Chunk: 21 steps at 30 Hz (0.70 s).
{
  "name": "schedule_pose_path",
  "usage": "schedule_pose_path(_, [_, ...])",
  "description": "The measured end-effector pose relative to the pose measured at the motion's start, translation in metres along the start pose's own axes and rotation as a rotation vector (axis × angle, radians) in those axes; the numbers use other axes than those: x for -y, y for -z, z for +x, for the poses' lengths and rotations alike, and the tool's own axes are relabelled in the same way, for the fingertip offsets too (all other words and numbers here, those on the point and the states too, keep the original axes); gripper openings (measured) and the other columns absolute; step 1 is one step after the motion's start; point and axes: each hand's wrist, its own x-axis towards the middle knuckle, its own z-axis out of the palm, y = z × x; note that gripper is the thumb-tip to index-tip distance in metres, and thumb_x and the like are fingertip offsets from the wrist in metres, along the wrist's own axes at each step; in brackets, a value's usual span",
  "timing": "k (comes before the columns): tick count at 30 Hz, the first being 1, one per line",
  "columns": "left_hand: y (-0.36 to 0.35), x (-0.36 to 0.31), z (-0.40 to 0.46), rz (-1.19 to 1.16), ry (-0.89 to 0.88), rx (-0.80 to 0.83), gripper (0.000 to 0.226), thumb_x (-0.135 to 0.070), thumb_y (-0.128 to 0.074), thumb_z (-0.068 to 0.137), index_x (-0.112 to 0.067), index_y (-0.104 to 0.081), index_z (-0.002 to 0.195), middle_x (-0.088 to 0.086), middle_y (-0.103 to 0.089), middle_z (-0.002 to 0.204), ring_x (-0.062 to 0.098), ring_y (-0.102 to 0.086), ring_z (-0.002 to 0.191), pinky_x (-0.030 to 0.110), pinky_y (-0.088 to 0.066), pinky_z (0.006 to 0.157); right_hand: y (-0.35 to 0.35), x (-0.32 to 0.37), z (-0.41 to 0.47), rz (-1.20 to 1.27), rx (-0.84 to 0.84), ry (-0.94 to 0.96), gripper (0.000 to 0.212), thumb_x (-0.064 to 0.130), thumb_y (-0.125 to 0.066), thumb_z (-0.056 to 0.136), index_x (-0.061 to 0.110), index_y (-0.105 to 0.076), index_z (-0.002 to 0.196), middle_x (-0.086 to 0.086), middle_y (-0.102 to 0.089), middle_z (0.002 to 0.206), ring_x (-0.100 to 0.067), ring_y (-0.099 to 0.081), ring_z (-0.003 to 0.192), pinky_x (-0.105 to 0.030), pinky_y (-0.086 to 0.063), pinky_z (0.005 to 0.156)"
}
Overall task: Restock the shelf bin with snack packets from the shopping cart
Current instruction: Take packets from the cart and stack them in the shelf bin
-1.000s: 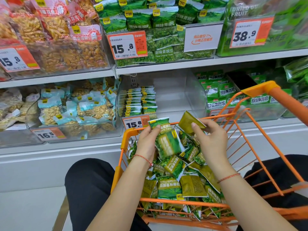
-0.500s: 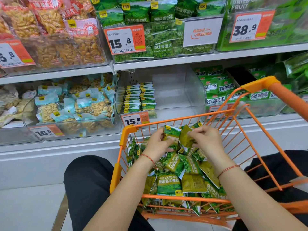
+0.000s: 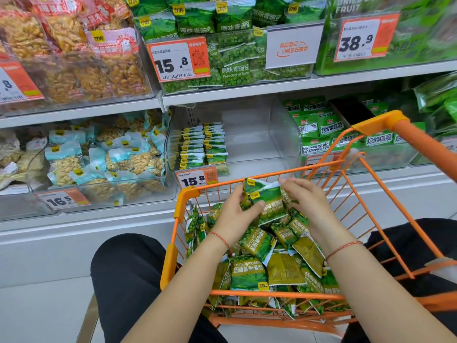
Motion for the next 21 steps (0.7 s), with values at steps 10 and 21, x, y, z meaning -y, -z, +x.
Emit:
schedule_pose_path(10, [-0.021,-0.033,0.007,-0.166,0.097,0.045,0.013,-0.029,-0.05,0.098,-0.04,-0.047,0.105,-0.023,-0.054,0.102,0.0,-0.052,0.102,0.027,-0.038,0.093,-0.004,-0.002,-0.001,0.226,0.23,-0.214,0.059,0.036,-0.062,0.089,0.009,-0.044,0.139,-0.006,-0.038,0.148,-0.02,-0.046,0.127,-0.039,-0.058,0.079])
schedule_pose_path(21, [-0.028,-0.033,0.008,0.243,-0.004,-0.051,0.072,-0.039,-0.048,0.097,-0.015,-0.009,0.153,0.003,-0.022,0.156,0.015,-0.021,0.143,0.022,-0.023,0.108,-0.004,0.007,-0.007,0.205,0.186,-0.136,0.054,0.033,-0.059,0.092,0.014,-0.043,0.139,0.0,-0.036,0.148,-0.008,-0.048,0.113,-0.036,-0.058,0.073])
